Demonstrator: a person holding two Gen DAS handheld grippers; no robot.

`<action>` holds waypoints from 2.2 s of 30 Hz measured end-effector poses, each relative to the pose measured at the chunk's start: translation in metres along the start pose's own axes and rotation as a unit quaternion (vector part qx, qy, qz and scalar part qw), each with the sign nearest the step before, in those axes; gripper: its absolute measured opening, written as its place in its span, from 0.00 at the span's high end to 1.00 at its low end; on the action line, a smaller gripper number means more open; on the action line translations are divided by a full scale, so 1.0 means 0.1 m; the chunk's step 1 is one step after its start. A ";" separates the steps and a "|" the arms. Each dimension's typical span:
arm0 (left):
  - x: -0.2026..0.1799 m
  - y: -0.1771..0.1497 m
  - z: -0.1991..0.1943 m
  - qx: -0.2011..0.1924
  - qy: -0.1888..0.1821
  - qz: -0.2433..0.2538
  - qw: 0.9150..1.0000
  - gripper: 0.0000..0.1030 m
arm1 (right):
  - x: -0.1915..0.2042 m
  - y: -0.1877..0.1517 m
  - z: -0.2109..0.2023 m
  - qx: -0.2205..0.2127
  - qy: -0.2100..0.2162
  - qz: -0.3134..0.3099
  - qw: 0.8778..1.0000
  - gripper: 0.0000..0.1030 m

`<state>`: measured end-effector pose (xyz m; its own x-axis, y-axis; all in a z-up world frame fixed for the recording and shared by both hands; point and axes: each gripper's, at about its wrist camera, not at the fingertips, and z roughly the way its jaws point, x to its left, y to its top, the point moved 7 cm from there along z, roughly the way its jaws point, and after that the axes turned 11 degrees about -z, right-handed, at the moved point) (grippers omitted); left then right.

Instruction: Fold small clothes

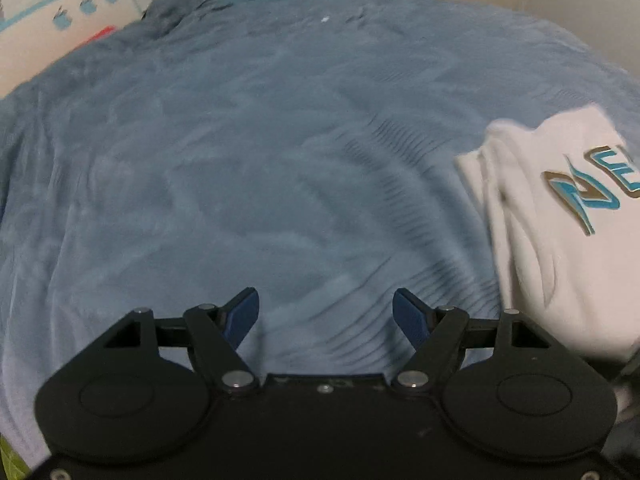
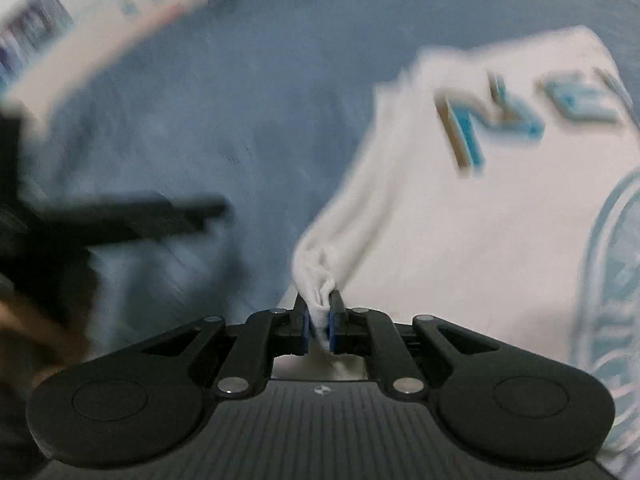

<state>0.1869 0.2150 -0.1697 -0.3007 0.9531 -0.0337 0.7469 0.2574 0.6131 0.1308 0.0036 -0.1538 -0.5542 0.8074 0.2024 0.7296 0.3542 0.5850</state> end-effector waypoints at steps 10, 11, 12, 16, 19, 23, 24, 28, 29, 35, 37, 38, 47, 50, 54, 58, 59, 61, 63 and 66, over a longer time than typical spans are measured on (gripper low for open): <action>-0.02 -0.16 0.10 0.022 -0.014 -0.006 1.000 0.26 | 0.10 0.01 0.09 0.024 -0.046 -0.025 0.998 0.90; -0.03 -0.16 0.07 0.019 -0.016 -0.005 1.000 0.26 | 0.09 0.02 0.09 0.022 -0.045 -0.033 0.998 0.85; -0.03 -0.16 0.03 0.017 -0.016 -0.004 1.000 0.26 | 0.10 0.05 0.05 0.016 -0.036 -0.041 0.998 0.77; -0.07 -0.10 -0.06 0.006 -0.019 0.000 1.000 0.26 | 0.16 0.27 -0.38 -0.047 -0.021 -0.064 0.997 0.60; -0.12 -0.04 -0.18 -0.003 -0.024 -0.001 1.000 0.26 | 0.06 0.45 -0.87 -0.103 -0.036 -0.076 0.991 0.48; -0.35 0.06 -0.40 -0.026 -0.044 0.000 0.999 0.26 | -0.34 0.63 -1.36 -0.163 -0.059 -0.057 0.983 0.80; -0.45 0.08 -0.46 -0.031 -0.055 0.001 0.998 0.26 | -0.45 0.63 -1.39 -0.162 -0.061 -0.058 0.983 1.00; -0.88 0.05 -0.59 -0.037 -0.111 0.022 0.993 0.26 | -0.92 0.39 -1.17 -0.102 -0.086 -0.025 0.991 1.00; -0.99 0.00 -0.58 -0.033 -0.123 0.031 0.991 0.26 | -0.99 0.29 -1.08 -0.080 -0.087 -0.023 0.993 1.00; -1.41 -0.68 -0.14 0.044 -0.117 0.098 0.987 0.24 | -1.14 -0.37 -0.67 0.004 -0.102 -0.046 0.994 1.00; -1.37 -0.84 -0.06 0.029 -0.114 0.100 0.988 0.22 | -1.18 -0.48 -0.59 0.003 -0.103 -0.040 0.994 1.00; -1.36 -0.87 -0.06 0.025 -0.114 0.099 0.988 0.22 | -1.18 -0.48 -0.56 0.003 -0.105 -0.039 0.994 1.00; -1.49 -0.31 -0.52 -0.053 -0.102 0.098 0.989 0.24 | -1.16 -0.02 -1.15 -0.137 -0.117 -0.059 0.982 0.97; -1.57 -0.10 -0.44 -0.070 -0.129 0.082 0.986 0.24 | -1.32 0.05 -1.00 -0.136 -0.107 -0.041 0.984 0.97; -1.70 -0.22 0.04 -0.059 -0.147 0.080 0.984 0.22 | -1.69 -0.18 -0.45 -0.086 -0.110 0.010 0.990 1.00; -1.70 -0.40 0.32 -0.031 -0.138 0.079 0.987 0.18 | -1.70 -0.25 -0.45 -0.104 -0.096 0.033 0.989 1.00; -1.68 -0.38 0.31 -0.022 -0.140 0.072 0.987 0.18 | -1.67 -0.24 -0.48 -0.105 -0.101 0.025 0.989 1.00; -1.67 -0.30 0.24 -0.008 -0.138 0.066 0.988 0.19 | -1.60 -0.18 -0.59 -0.104 -0.112 0.010 0.988 1.00; -1.69 -0.17 0.12 -0.015 -0.137 0.070 0.988 0.22 | -1.56 -0.11 -0.72 -0.115 -0.121 0.002 0.986 0.98; -1.72 0.01 -0.07 -0.060 -0.142 0.076 0.985 0.22 | -1.60 0.07 -0.80 -0.157 -0.156 -0.010 0.975 0.95</action>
<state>0.2347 0.0499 -0.1577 0.0006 0.9897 -0.1430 0.6906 0.1030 0.7158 0.1926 -0.1612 -0.1192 -0.3833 0.9231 -0.0312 0.5345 0.2492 0.8075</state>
